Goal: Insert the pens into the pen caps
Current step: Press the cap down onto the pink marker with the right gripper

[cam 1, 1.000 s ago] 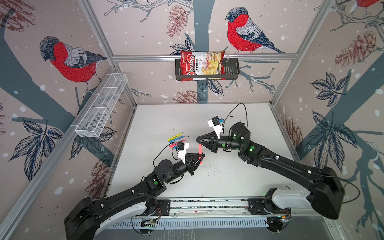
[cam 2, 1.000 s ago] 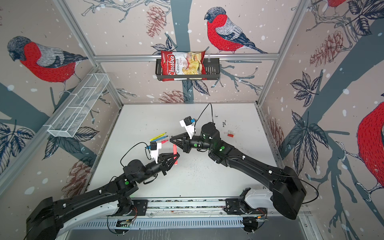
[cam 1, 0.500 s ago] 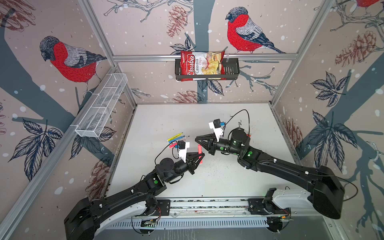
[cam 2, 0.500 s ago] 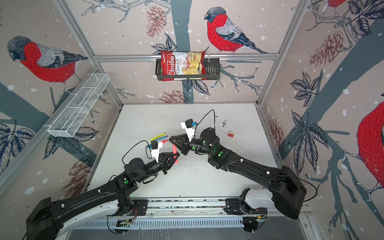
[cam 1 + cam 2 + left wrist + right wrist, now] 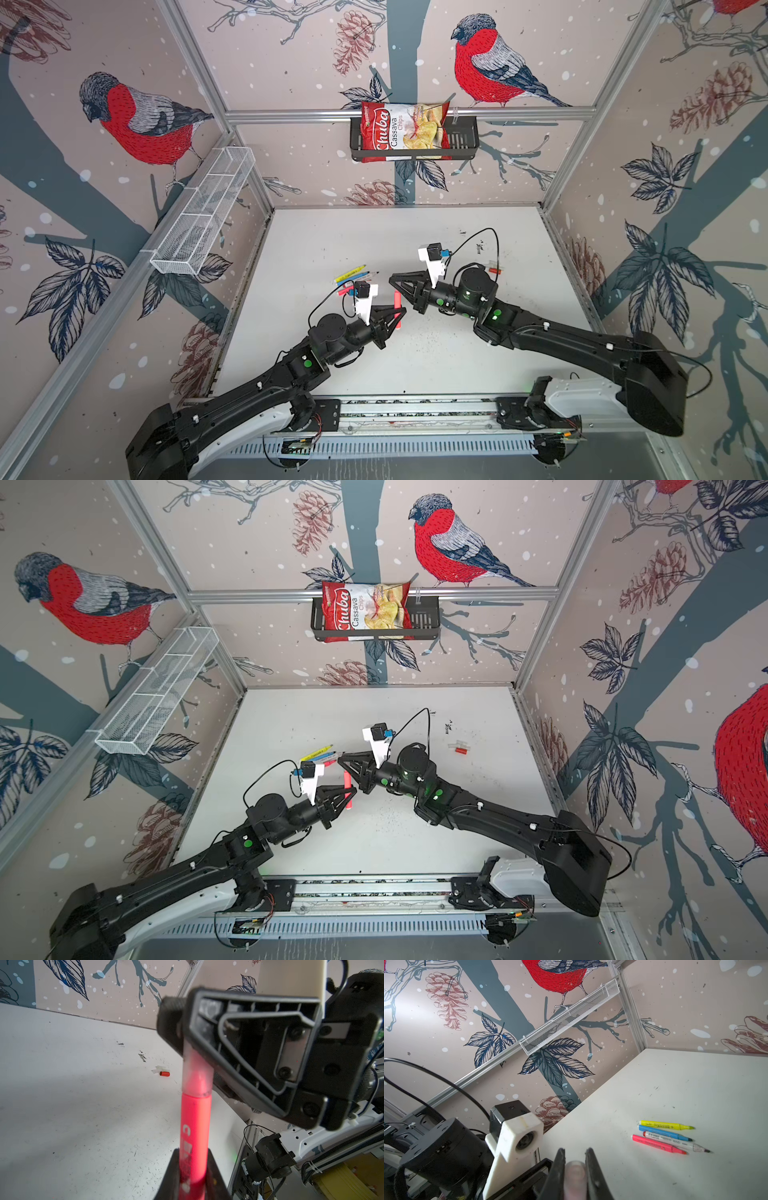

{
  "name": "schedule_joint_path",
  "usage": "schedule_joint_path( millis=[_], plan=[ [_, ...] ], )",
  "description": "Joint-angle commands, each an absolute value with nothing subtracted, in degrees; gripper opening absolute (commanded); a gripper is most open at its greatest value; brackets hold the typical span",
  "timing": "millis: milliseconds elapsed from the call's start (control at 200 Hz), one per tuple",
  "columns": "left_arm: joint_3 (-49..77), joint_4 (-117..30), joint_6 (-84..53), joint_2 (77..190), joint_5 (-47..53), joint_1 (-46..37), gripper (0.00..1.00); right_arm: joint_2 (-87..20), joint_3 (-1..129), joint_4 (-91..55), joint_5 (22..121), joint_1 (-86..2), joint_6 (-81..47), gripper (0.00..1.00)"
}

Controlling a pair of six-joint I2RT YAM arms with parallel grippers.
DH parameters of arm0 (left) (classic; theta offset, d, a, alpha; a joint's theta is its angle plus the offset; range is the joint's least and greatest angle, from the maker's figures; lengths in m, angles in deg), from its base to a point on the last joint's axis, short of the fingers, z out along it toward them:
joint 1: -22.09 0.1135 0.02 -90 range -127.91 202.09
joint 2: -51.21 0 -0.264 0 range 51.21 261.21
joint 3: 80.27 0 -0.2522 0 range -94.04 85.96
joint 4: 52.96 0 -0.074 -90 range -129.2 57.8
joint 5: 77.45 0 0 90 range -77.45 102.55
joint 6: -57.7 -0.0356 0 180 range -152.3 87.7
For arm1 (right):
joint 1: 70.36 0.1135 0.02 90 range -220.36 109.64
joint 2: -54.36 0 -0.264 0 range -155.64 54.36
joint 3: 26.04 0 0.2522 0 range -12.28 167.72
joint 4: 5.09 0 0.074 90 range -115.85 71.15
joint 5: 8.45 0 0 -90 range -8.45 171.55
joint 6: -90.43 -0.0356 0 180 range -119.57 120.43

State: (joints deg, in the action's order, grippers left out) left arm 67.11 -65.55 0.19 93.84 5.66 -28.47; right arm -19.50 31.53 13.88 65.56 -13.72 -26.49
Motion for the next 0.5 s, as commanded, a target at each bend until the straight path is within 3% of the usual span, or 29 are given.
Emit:
schedule_joint_path(
  millis=[0, 495],
  plan=[
    [65.05, -84.06, 1.01, 93.01, 12.55, -26.88, 0.0, -20.34, 30.76, -1.9, 59.7, -12.34, -24.72, 0.0],
    [63.95, -83.14, 0.19, 92.79, 14.01, -25.82, 0.0, -21.74, 32.44, -5.19, 65.14, -9.89, -25.5, 0.0]
  ],
)
